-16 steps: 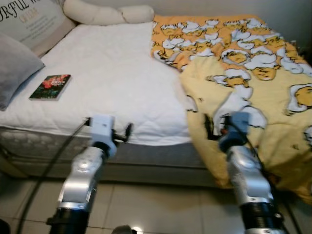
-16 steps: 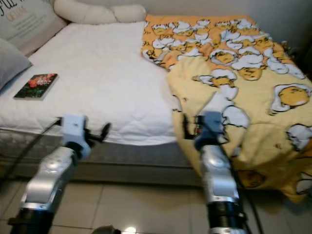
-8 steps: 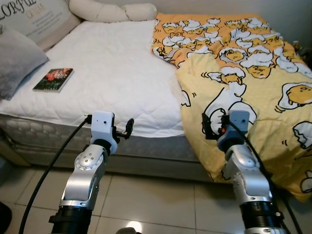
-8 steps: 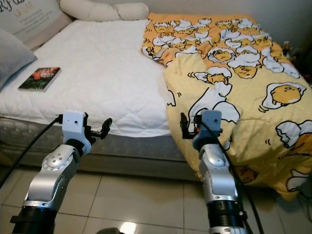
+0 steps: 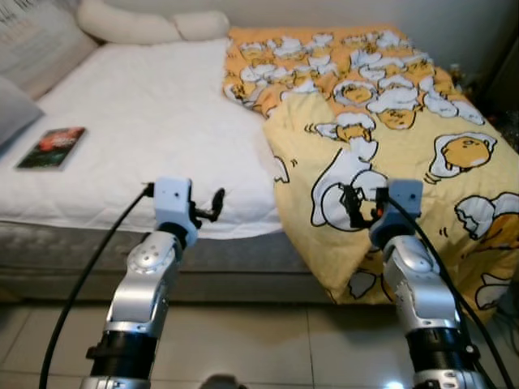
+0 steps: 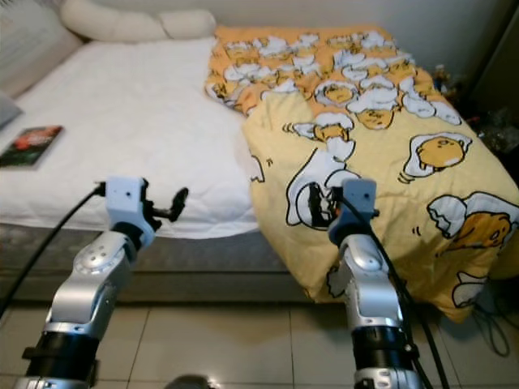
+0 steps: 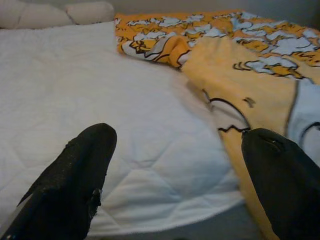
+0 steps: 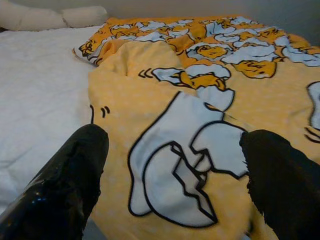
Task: Clean up the room
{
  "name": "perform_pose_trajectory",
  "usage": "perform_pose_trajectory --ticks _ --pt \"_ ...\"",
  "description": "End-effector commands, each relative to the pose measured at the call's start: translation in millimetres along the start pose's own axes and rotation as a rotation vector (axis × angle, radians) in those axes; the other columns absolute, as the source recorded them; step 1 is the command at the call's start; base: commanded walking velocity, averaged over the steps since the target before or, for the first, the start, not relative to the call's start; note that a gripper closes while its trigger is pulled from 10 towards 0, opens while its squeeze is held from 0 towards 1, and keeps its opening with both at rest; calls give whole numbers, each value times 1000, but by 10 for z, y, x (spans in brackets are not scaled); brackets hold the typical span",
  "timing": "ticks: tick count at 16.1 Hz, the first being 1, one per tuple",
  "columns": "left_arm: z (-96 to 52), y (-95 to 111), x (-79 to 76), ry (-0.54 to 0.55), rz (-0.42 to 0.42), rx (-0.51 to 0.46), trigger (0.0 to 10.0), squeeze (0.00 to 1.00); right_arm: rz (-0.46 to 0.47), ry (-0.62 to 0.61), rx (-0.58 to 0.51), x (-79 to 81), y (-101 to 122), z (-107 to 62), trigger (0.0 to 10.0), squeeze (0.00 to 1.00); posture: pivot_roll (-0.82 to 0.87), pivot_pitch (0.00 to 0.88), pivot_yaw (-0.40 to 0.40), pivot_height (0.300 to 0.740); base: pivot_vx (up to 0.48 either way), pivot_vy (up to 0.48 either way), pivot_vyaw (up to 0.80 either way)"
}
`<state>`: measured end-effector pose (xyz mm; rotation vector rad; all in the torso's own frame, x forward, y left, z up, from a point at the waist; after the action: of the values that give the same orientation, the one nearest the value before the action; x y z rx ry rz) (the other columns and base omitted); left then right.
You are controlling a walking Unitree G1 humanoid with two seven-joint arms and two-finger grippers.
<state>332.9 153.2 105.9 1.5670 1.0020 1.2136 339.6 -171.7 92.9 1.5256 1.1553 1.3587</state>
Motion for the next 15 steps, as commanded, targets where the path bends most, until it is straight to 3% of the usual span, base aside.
perform_pose_trajectory --ticks 1,15 --pt "-7 -33 91 31 9 15 10000 0 3 30 1 115 -2 30 10000 0 47 0 48 740 322 0 0" --pt "7 -54 147 62 -10 27 10000 0 -27 49 6 138 -17 46 10000 0 47 0 47 740 339 0 0"
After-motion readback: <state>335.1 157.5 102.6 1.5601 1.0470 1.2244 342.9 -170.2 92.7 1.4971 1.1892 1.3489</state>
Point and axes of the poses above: a point about 5 cm out from each wrist's last joint towards the gripper, its own z axis pointing out of the wrist towards the gripper, its own y axis along the axis of the wrist's last joint, x = y × z, the point moved 3 cm from there along z, pointing out of the wrist towards the gripper, and after that the axes turned 15 degrees about z, right-handed, at the moved point
